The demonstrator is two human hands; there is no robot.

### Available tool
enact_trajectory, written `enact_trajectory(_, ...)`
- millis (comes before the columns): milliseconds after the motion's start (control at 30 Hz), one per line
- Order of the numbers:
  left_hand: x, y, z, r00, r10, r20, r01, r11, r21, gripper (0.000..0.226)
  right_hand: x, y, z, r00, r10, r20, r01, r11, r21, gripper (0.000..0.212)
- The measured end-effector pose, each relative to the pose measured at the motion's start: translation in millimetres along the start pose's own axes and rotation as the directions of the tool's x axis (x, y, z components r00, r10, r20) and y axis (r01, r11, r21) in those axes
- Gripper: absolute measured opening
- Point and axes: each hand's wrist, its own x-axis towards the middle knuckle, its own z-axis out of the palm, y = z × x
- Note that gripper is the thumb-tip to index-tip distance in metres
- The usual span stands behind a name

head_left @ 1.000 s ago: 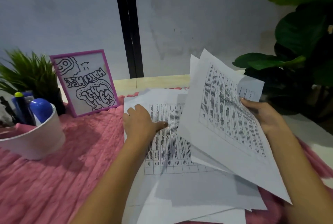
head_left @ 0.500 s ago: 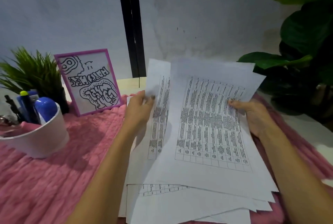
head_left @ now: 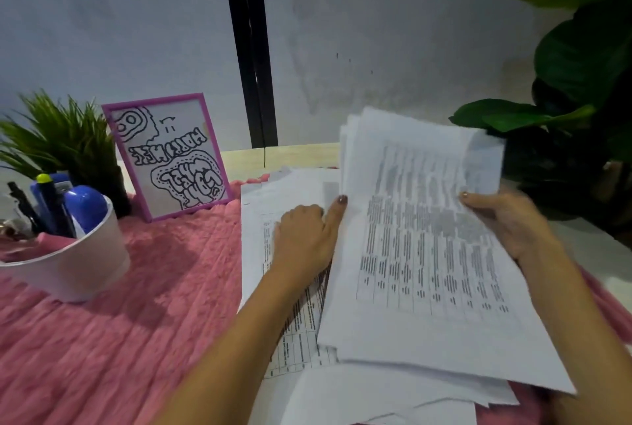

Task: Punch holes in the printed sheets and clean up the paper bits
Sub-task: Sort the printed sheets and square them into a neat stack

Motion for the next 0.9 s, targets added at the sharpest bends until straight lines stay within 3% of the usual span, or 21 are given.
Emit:
enact_trajectory(100, -1.4, -11.7, -0.7, 0.970, -0.197, 0.141, 0.144, 0.937, 0.318, 0.124, 5.2, 0.9, -20.2, 0.994, 0.112, 0.020, -0.114, 0.983, 0.144, 0.057)
enact_trajectory(167, -1.7, -11.8, -3.8, 0.960, -0.218, 0.174, 0.152, 0.931, 0.332, 0.127, 7.4, 4.0, -26.6, 0.987, 0.158, 0.034, -0.162, 0.971, 0.177, 0.087)
enact_trajectory(200, -1.7, -10.4, -6.1, 0.961, -0.222, 0.163, 0.158, 0.929, 0.334, 0.123, 8.4, 5.4, -27.8, 0.985, 0.166, 0.045, -0.172, 0.966, 0.195, 0.090)
enact_trajectory(333, 0.0, -15.4, -22.6, 0.918, -0.389, 0.073, 0.334, 0.861, 0.385, 0.113, 4.8, 3.5, -21.4, 0.985, 0.123, 0.125, -0.156, 0.940, 0.305, 0.026)
enact_trajectory(400, 3.6, -26.6, -31.7, 0.882, -0.468, 0.050, 0.425, 0.838, 0.342, 0.123, 4.2, 6.0, -21.0, 0.981, 0.131, 0.143, -0.173, 0.924, 0.342, 0.024)
enact_trajectory(500, 8.6, -36.5, -43.5, 0.880, -0.473, -0.035, 0.469, 0.858, 0.211, 0.131, 4.0, 8.3, -19.1, 0.964, 0.158, 0.216, -0.233, 0.891, 0.391, 0.055)
enact_trajectory(567, 9.5, -35.7, -49.2, 0.894, -0.419, -0.155, 0.431, 0.901, 0.045, 0.114, 3.4, 9.4, -14.1, 0.956, 0.174, 0.235, -0.252, 0.899, 0.358, 0.060)
enact_trajectory(633, 11.2, -34.1, -54.3, 0.896, -0.383, -0.223, 0.366, 0.923, -0.118, 0.085, 0.6, 8.2, -5.7, 0.957, 0.181, 0.228, -0.249, 0.915, 0.317, 0.038)
enact_trajectory(700, 14.7, -34.7, -55.5, 0.906, -0.382, -0.183, 0.331, 0.908, -0.257, 0.065, 3.1, 9.9, 0.3, 0.959, 0.198, 0.202, -0.245, 0.937, 0.247, 0.020)
enact_trajectory(833, 11.9, -25.3, -50.4, 0.970, -0.224, -0.094, 0.159, 0.879, -0.450, 0.028, 8.0, 16.1, 9.2, 0.973, 0.136, 0.188, -0.157, 0.983, 0.099, 0.033)
enact_trajectory(900, 7.3, -17.3, -45.0, 0.983, -0.175, -0.056, 0.101, 0.770, -0.630, 0.017, 8.6, 17.9, 14.3, 0.972, 0.061, 0.227, -0.072, 0.997, 0.040, 0.065)
